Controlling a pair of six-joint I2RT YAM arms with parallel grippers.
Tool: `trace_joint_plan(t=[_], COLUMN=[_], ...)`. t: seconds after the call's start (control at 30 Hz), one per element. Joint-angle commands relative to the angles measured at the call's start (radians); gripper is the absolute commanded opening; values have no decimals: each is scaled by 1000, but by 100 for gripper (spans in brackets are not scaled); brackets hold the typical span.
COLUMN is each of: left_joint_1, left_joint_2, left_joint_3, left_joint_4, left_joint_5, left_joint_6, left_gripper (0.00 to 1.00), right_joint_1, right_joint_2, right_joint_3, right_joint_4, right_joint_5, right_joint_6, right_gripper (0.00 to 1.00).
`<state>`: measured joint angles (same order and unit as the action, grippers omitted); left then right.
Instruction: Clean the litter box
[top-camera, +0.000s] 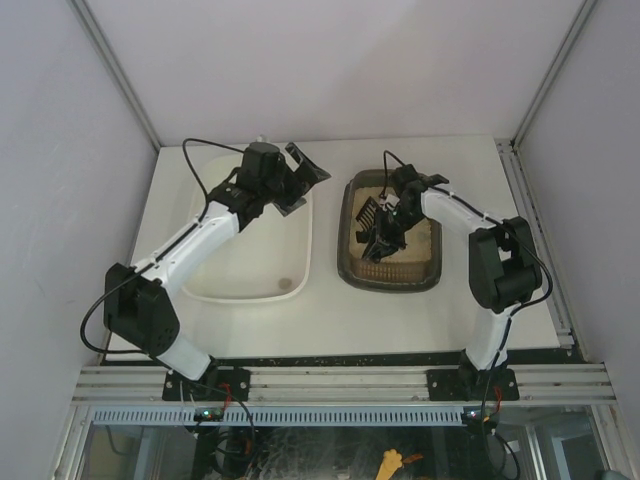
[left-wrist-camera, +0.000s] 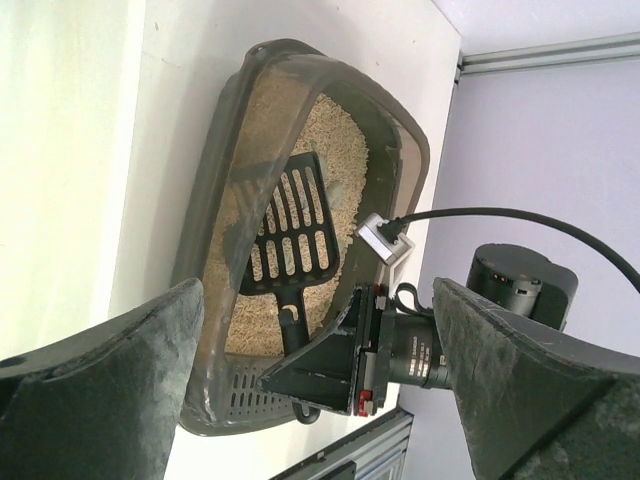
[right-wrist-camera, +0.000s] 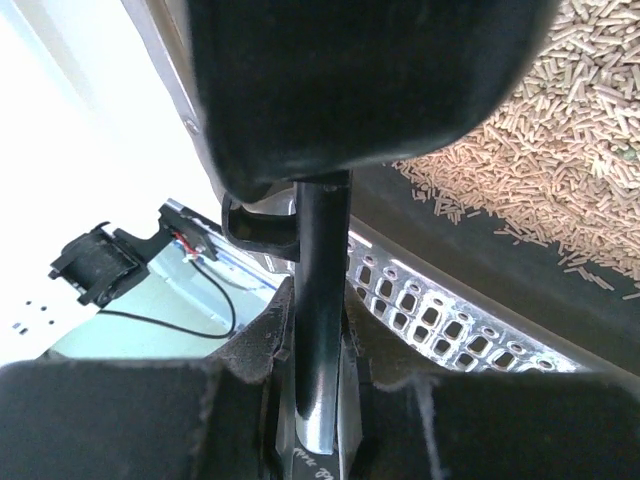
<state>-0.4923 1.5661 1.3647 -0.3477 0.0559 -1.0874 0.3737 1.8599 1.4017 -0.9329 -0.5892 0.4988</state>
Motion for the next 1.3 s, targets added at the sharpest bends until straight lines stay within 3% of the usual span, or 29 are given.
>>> trace_joint_plan(t=[0.0,0.2,0.57,0.97,1.27], left_joint_1=[28,41,50,52,52], left_joint_2=[-52,-50,-66,-83,-73], left_joint_3=[-12,-13,-21,-32,-59], left_joint_4=[33,39,54,64,84], left_joint_5=[0,11,21,21,38], left_joint_6=[14,9,8,12,-40], left_gripper=[100,100,100,100,100], right_joint_1=[-22,-43,-20,52,93], right_joint_2=[11,68,29,-59,77], right_joint_3=[26,34,45,75,173], right_joint_4=[48,97,-25,-244,-257], right_joint_5=[-150,-218,-178,321,307], right_joint_6=[-20,-17,-109,-130,-136], right_gripper=[0,0,0,0,0])
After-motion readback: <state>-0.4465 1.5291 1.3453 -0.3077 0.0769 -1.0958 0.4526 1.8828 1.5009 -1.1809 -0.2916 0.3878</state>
